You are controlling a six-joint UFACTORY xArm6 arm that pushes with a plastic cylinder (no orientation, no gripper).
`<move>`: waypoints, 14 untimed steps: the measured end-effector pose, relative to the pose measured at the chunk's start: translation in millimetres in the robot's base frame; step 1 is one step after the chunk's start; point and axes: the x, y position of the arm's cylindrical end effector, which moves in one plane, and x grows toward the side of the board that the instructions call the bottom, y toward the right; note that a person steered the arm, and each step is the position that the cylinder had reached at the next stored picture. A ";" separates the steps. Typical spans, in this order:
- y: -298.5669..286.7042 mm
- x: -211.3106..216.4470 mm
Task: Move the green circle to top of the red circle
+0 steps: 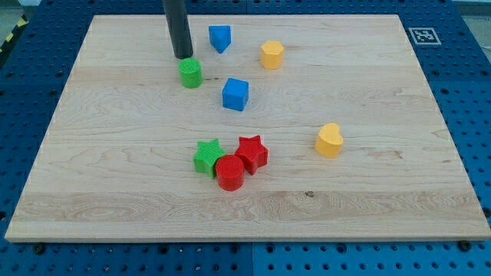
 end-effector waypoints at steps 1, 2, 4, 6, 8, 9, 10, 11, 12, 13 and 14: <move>10.0 10.8; 11.1 27.4; 14.7 64.7; -12.7 103.7; -15.0 119.4; 9.4 131.1; 26.6 151.3; 40.8 162.4; 41.2 150.7; 54.1 134.8; 83.1 148.7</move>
